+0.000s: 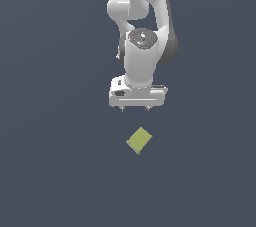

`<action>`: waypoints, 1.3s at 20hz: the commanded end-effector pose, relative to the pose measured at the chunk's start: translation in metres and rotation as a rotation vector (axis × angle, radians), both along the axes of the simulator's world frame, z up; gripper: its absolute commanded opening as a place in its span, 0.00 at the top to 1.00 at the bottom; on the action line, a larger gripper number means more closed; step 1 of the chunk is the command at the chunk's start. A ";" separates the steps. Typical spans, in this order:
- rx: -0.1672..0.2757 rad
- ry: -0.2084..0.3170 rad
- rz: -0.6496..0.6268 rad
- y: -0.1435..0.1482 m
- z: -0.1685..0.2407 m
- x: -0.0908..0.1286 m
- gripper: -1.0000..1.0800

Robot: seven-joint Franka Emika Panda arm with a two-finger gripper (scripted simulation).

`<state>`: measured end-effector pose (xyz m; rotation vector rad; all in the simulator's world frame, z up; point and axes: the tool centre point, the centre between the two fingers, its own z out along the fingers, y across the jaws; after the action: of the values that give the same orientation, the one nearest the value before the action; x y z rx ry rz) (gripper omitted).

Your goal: Pick up the object and move it to a goal position.

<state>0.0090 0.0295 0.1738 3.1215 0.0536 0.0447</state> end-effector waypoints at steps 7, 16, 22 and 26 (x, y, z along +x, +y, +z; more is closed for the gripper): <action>0.003 0.001 -0.035 0.001 -0.004 0.004 0.04; 0.015 0.006 -0.181 0.005 -0.024 0.018 0.04; 0.024 0.012 -0.338 0.010 -0.047 0.032 0.04; 0.028 0.015 -0.449 0.013 -0.064 0.042 0.04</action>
<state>0.0471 0.0415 0.1163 3.0891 -0.5808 0.0171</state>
